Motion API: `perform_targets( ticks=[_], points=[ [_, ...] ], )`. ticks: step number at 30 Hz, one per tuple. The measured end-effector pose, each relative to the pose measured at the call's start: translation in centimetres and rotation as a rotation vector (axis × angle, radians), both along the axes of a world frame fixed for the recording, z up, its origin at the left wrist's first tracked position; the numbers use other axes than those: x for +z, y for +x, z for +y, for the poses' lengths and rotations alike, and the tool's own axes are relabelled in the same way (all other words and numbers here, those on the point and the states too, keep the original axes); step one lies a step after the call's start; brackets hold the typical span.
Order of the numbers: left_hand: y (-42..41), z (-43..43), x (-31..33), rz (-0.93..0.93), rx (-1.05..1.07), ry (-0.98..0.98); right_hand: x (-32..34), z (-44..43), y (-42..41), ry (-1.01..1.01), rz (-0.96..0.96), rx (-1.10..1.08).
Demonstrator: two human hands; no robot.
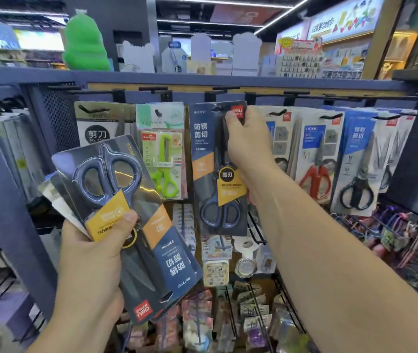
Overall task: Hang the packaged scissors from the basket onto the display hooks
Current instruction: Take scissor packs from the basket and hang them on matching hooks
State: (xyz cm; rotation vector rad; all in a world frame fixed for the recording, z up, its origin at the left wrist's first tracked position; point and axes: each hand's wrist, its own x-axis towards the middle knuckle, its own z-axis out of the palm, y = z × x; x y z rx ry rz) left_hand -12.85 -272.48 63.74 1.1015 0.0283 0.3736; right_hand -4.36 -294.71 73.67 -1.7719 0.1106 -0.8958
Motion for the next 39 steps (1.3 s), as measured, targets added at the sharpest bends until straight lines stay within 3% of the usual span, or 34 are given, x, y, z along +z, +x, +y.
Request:
perform_targets(
  ticks=[7,17,26,32,35,37,39],
  points=[
    [0.2,0.0,0.3,0.002,-0.056,-0.008,-0.8,-0.2,1.9,0.008,0.094,-0.126],
    [0.6,-0.3,-0.1,0.008,-0.102,0.011,-8.2,0.7,0.7,0.161,0.195,-0.053],
    [1.0,-0.3,-0.5,0.088,-0.125,0.015,-7.2,0.9,2.8,0.318,0.212,-0.211],
    [1.2,-0.2,-0.7,0.157,-0.156,-0.046,-9.6,3.0,-2.4,0.124,0.132,-0.026],
    [1.2,-0.6,-0.7,0.141,-0.213,-0.066,-10.1,5.0,-6.7,0.041,0.169,0.275],
    [1.1,-1.1,-0.5,0.138,-0.238,-0.071,-10.3,6.1,-8.3,-0.177,0.278,0.453],
    [1.2,-1.5,-0.5,0.142,-0.224,-0.061,-11.0,6.7,-8.5,-0.324,0.300,0.446]
  ],
)
